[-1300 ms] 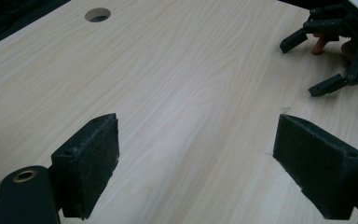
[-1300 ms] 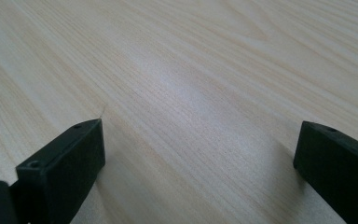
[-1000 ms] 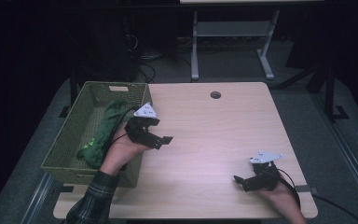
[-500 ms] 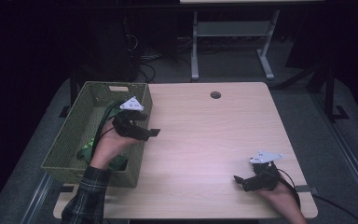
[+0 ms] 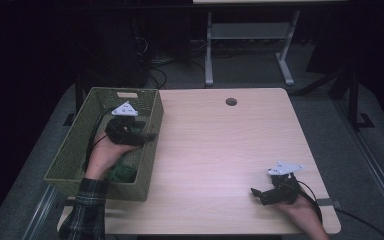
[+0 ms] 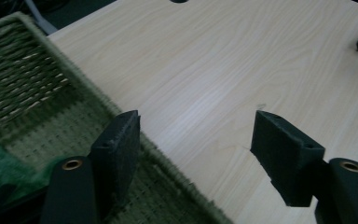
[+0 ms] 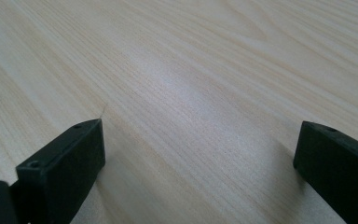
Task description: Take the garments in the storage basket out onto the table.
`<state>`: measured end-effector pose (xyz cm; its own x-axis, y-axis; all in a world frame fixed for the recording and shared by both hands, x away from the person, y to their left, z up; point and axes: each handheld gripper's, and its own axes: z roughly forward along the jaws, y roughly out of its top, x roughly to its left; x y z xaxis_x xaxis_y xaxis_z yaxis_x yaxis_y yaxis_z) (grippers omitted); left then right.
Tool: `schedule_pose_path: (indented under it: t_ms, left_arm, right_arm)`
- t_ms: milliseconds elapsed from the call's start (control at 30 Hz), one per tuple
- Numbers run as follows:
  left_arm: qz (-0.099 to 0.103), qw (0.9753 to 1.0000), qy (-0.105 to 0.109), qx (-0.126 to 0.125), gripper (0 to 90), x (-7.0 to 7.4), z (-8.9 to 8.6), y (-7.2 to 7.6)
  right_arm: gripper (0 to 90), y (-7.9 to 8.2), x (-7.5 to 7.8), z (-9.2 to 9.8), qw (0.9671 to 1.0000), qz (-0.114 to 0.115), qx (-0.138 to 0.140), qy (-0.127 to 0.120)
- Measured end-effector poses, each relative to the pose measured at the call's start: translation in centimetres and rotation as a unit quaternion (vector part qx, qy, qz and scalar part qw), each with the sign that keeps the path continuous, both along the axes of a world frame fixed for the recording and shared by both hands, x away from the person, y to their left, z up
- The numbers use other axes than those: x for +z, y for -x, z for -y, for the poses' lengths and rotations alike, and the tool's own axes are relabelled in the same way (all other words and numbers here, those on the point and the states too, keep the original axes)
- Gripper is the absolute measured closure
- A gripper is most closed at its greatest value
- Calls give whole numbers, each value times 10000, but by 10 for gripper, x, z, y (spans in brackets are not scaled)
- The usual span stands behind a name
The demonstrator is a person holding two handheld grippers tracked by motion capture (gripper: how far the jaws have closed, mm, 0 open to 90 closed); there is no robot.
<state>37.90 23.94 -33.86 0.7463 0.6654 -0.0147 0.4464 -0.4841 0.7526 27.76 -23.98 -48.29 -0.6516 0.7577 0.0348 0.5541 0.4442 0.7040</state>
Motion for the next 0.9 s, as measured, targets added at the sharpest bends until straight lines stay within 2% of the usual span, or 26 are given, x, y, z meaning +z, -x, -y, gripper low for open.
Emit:
schedule_pose_path:
  t_ms: [200, 233, 333, 533, 767, 900]
  left_arm:
    - [-34, 9998, -18, 208, 431, -3, -16, -2]
    - [-23, 9998, -40, 208, 473, -3, -19, -3]
    - [-46, 9992, -170, 363, 519, -7, -32, -5]
    - [-172, 9981, -252, 532, 585, -17, -44, -8]
    - [-350, 9959, -389, 743, 572, -31, -55, -16]
    - [-436, 9934, -651, 836, 561, -40, -60, -20]
  right_arm:
    - [16, 0, 0, 0, 10000, -3, -3, -1]
    - [16, 0, 0, 0, 10000, -3, -3, 0]
    - [16, 0, 0, 0, 10000, -4, -5, -1]
    - [16, 0, 0, 0, 10000, 2, 1, 4]
    - [16, 0, 0, 0, 10000, -4, -5, 1]
    - [16, 0, 0, 0, 10000, -11, -13, -1]
